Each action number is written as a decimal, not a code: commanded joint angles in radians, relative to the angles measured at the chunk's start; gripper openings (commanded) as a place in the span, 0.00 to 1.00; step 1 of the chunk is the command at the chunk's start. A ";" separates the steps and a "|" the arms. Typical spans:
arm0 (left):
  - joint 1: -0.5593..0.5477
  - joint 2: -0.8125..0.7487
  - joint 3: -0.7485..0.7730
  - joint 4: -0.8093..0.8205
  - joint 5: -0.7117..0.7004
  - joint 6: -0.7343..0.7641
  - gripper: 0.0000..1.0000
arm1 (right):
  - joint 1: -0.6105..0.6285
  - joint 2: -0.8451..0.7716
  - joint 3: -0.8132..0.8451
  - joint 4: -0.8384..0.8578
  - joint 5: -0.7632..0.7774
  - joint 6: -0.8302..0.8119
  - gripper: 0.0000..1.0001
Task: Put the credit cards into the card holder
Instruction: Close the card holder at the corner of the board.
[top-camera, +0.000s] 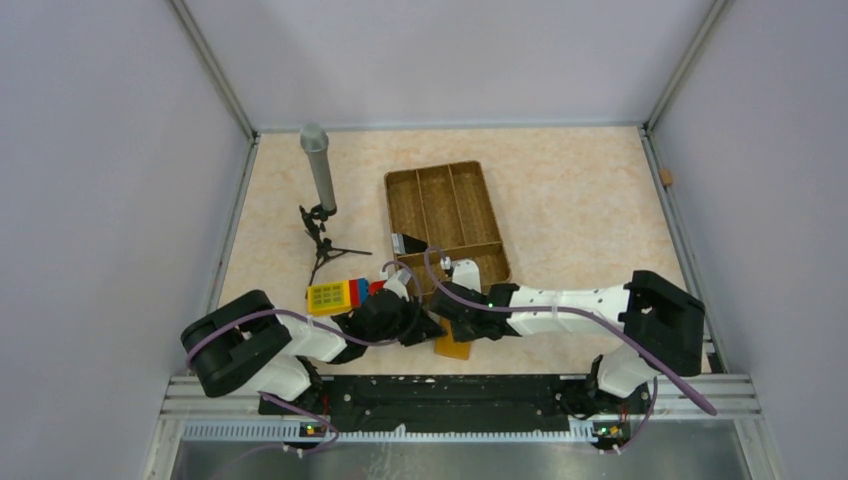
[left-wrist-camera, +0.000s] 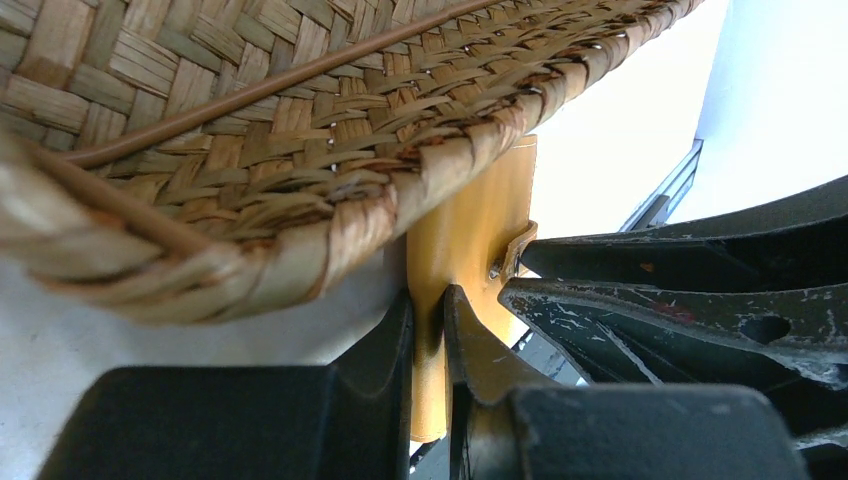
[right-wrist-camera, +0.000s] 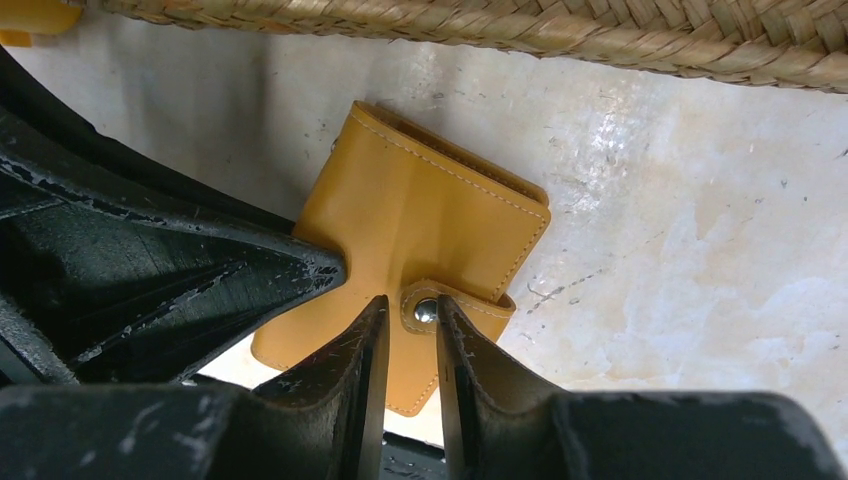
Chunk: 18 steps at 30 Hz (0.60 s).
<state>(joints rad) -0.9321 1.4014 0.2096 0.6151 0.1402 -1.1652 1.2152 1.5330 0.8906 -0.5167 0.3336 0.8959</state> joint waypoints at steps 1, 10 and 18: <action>-0.005 0.043 -0.017 -0.164 -0.048 0.040 0.09 | -0.015 0.004 -0.005 0.013 0.001 0.014 0.24; -0.005 0.047 -0.013 -0.166 -0.047 0.041 0.09 | -0.016 0.032 -0.005 0.028 -0.027 0.002 0.21; -0.005 0.048 -0.016 -0.162 -0.047 0.040 0.09 | -0.016 0.036 -0.007 0.029 -0.044 -0.002 0.15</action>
<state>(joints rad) -0.9321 1.4082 0.2142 0.6178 0.1417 -1.1652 1.2018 1.5497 0.8902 -0.5114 0.3229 0.8944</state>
